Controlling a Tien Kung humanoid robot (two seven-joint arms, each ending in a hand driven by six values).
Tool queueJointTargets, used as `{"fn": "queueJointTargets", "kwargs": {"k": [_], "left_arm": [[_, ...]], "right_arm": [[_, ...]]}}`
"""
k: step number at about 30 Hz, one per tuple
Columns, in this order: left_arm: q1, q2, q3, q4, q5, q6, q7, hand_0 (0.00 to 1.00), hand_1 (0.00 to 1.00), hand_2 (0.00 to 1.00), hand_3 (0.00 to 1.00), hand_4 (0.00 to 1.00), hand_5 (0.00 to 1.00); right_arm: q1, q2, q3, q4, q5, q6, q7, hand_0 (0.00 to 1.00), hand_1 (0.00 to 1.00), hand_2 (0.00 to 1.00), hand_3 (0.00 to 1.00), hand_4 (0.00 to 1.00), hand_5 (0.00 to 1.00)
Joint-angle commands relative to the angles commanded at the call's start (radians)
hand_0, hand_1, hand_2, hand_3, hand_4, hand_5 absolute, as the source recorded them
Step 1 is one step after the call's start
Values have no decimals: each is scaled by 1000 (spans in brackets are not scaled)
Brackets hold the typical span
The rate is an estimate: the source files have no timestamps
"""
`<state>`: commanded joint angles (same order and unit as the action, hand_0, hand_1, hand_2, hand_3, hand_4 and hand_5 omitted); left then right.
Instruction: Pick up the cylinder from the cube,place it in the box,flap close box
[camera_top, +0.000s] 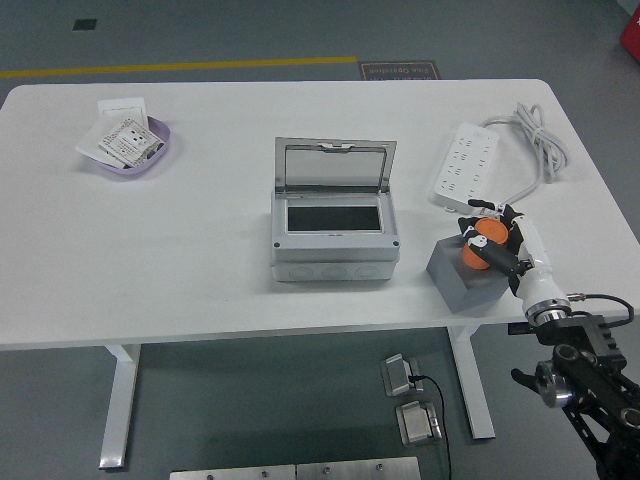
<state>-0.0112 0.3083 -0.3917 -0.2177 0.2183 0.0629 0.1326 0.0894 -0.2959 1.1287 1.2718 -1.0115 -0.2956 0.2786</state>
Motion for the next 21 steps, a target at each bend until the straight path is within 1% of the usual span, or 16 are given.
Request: {"fn": "queueJointTargets", "kwargs": {"k": [5, 6, 11, 12, 17, 18, 21], "left_arm": [[-1, 2, -6, 0, 4, 0, 0, 626, 647, 604, 619, 646, 165], [-1, 3, -7, 0, 5, 0, 0, 626, 647, 605, 620, 647, 164], [-1, 5, -12, -1, 8, 0, 0, 626, 647, 605, 620, 647, 164], [-1, 5, -12, -1, 9, 0, 0, 626, 647, 605, 620, 648, 164], [-1, 5, -9, -1, 8, 0, 0, 626, 647, 605, 620, 648, 164], [-1, 5, -8, 0, 7, 0, 0, 626, 647, 606, 620, 650, 165], [-1, 5, -3, 0, 5, 0, -1, 626, 647, 606, 620, 650, 165]], "right_arm": [[1, 1, -5, 4, -13, -13, -4, 703, 520, 472, 504, 288, 2], [1, 1, -6, 4, -16, -15, -5, 527, 417, 422, 404, 124, 2], [2, 1, -11, 4, -33, -19, -10, 527, 417, 422, 404, 124, 2], [2, 1, -12, 5, -36, -19, -11, 426, 299, 349, 333, 2, 2], [2, 0, -15, 10, -43, -21, -14, 426, 299, 349, 333, 2, 2], [3, -1, -16, 11, -45, -22, -15, 395, 259, 328, 325, 2, 2], [8, -4, -15, 17, -50, -25, -16, 395, 259, 328, 325, 2, 2]]}}
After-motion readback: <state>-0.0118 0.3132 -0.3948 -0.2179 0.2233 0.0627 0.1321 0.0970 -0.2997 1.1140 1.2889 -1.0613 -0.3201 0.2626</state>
